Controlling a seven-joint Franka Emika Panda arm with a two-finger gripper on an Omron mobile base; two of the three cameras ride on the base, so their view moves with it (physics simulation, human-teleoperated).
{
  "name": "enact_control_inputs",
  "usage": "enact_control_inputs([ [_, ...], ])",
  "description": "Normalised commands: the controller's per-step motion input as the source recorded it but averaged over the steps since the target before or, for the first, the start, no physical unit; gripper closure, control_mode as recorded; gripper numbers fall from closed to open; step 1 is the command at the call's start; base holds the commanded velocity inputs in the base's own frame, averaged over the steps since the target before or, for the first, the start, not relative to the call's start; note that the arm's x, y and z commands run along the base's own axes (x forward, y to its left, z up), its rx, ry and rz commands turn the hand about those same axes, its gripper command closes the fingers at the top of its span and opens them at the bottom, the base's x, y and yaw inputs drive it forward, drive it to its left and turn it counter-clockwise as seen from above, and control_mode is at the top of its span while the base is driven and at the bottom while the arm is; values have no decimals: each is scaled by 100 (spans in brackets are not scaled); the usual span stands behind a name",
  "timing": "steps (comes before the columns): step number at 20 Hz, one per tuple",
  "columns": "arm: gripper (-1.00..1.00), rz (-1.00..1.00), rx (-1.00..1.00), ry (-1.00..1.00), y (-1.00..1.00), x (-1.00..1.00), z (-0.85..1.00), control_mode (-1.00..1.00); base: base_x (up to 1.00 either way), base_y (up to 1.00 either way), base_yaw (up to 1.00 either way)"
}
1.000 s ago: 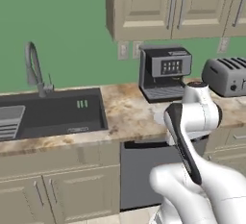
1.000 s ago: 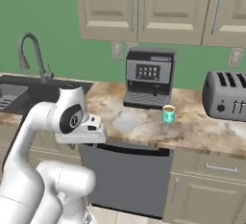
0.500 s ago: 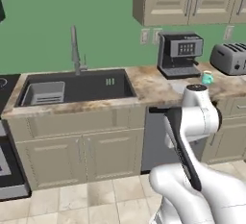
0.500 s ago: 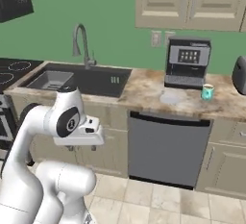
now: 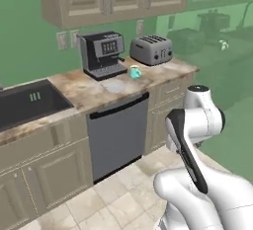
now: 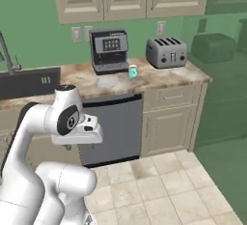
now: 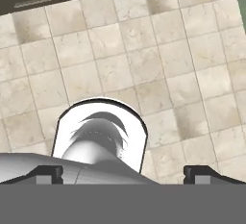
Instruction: Take a sugar cube from the saucer and place it inside the coffee. Then, grab milk from the fridge and place it next to the coffee on the counter to sweeten the coffee.
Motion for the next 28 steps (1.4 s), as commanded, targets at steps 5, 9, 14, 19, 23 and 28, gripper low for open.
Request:
enact_control_inputs([
  [5, -100, 0, 0, 0, 0, 0, 0, 100, 0, 100, 27],
  [9, -100, 0, 0, 0, 0, 0, 0, 100, 0, 68, 85],
  [14, -100, 0, 0, 0, 0, 0, 0, 100, 0, 54, 90],
  [19, -100, 0, 0, 0, 0, 0, 0, 100, 0, 47, 92],
  [23, -100, 0, 0, 0, 0, 0, 0, 100, 1, 35, 93],
  [28, -100, 0, 0, 0, 0, 0, 0, 100, 56, 3, 87],
])
